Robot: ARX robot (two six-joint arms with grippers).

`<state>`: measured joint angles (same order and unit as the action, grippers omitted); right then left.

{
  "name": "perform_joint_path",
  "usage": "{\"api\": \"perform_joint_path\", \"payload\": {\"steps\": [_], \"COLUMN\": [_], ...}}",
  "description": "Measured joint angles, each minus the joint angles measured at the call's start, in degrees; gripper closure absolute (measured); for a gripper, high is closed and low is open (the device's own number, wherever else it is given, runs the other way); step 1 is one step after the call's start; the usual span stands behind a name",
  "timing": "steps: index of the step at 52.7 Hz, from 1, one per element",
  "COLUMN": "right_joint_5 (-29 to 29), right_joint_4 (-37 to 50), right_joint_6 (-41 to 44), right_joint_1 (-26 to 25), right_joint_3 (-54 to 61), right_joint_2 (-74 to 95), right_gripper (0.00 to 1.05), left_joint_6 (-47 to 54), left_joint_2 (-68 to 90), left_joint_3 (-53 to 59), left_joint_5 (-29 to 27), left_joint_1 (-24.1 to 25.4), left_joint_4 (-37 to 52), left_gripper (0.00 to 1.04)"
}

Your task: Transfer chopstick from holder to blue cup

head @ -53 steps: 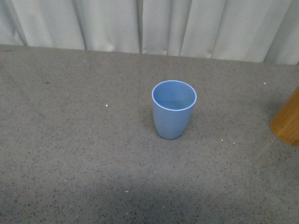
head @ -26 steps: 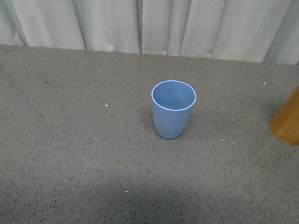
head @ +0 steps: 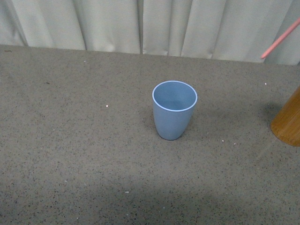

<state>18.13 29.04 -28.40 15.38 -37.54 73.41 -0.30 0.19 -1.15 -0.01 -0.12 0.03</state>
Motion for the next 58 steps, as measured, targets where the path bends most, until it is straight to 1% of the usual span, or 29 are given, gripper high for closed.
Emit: {"api": "perform_joint_path", "payload": {"steps": [5, 9, 22, 35, 58], "right_joint_5": [1.4, 1.9, 4.0, 4.9, 5.2], "right_joint_4": [1.3, 2.3, 4.3, 5.6, 5.9], "right_joint_6": [-1.3, -1.8, -2.5, -2.5, -2.9], "right_joint_1": [3.6, 5.2, 9.1, 9.6, 9.8], "right_joint_3": [0.0, 0.0, -1.2, -3.1, -4.8], "right_joint_2": [3.6, 5.8, 12.6, 17.7, 20.7], "right_gripper": [1.02, 1.02, 1.02, 1.02, 1.02], "left_joint_6": [0.0, 0.0, 0.0, 0.0, 0.0], "left_joint_2": [0.0, 0.0, 0.0, 0.0, 0.0], "left_joint_3": [0.0, 0.0, 0.0, 0.0, 0.0], "left_joint_5": [0.0, 0.0, 0.0, 0.0, 0.0], "left_joint_1": [0.0, 0.0, 0.0, 0.0, 0.0], "left_joint_4": [0.0, 0.0, 0.0, 0.0, 0.0], "left_gripper": [0.07, 0.07, 0.07, 0.07, 0.07]}}
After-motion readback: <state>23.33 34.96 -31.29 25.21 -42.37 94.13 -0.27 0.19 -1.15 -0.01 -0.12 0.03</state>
